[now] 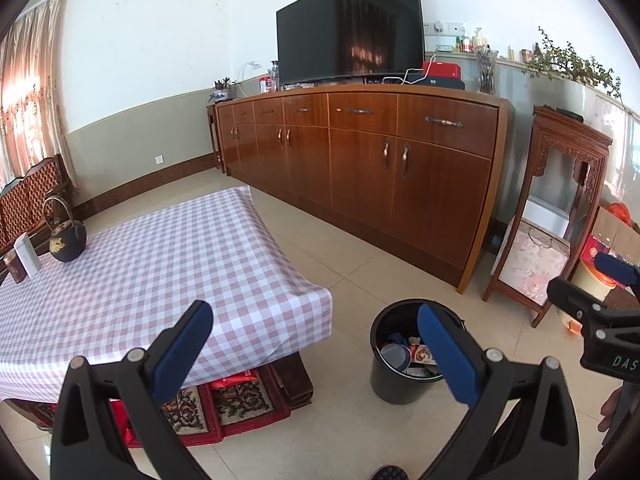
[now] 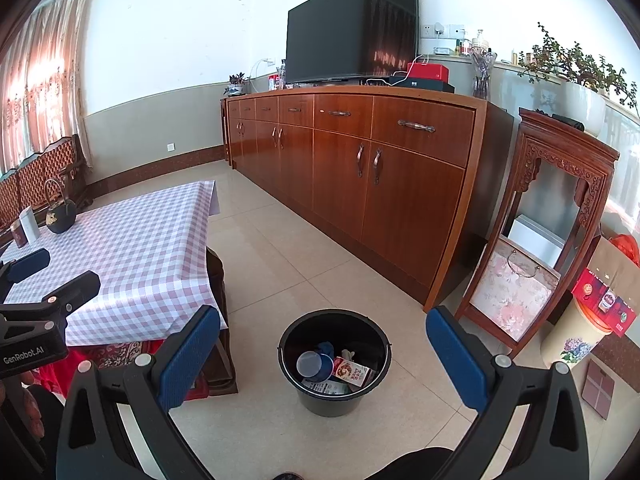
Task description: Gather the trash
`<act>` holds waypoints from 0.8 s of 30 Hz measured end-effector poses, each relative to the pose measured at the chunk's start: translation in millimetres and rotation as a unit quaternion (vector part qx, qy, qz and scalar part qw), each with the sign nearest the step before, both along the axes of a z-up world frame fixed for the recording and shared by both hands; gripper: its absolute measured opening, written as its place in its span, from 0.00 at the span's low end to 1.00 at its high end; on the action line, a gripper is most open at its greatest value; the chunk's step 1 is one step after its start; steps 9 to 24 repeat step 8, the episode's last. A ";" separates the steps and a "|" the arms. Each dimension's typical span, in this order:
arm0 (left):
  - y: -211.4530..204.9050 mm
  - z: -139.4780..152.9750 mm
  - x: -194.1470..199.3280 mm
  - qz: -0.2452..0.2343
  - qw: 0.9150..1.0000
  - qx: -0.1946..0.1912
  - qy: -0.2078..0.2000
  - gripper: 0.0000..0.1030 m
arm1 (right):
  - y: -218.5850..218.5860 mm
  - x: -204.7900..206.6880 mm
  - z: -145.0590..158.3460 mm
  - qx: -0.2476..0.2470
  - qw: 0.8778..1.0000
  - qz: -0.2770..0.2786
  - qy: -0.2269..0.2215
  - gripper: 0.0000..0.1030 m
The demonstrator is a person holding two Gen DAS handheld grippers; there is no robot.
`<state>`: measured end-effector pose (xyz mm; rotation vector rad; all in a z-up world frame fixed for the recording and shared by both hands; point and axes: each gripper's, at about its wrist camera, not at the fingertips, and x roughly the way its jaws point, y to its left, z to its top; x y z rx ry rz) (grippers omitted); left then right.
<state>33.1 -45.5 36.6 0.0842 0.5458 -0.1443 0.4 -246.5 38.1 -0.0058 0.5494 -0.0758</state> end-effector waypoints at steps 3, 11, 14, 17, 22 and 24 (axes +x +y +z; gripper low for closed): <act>-2.0 -1.6 -1.9 -0.002 1.000 0.001 0.001 1.00 | 1.0 -0.4 -0.3 -0.001 1.000 0.000 0.000 1.00; -2.0 -1.7 -3.5 -0.001 1.000 0.001 -0.002 1.00 | 1.1 -0.7 -0.6 -0.001 1.000 -0.001 0.000 1.00; -2.0 -1.7 -3.5 -0.001 1.000 0.001 -0.002 1.00 | 1.1 -0.7 -0.6 -0.001 1.000 -0.001 0.000 1.00; -2.0 -1.7 -3.5 -0.001 1.000 0.001 -0.002 1.00 | 1.1 -0.7 -0.6 -0.001 1.000 -0.001 0.000 1.00; -2.0 -1.7 -3.5 -0.001 1.000 0.001 -0.002 1.00 | 1.1 -0.7 -0.6 -0.001 1.000 -0.001 0.000 1.00; -2.0 -1.7 -3.5 -0.001 1.000 0.001 -0.002 1.00 | 1.1 -0.7 -0.6 -0.001 1.000 -0.001 0.000 1.00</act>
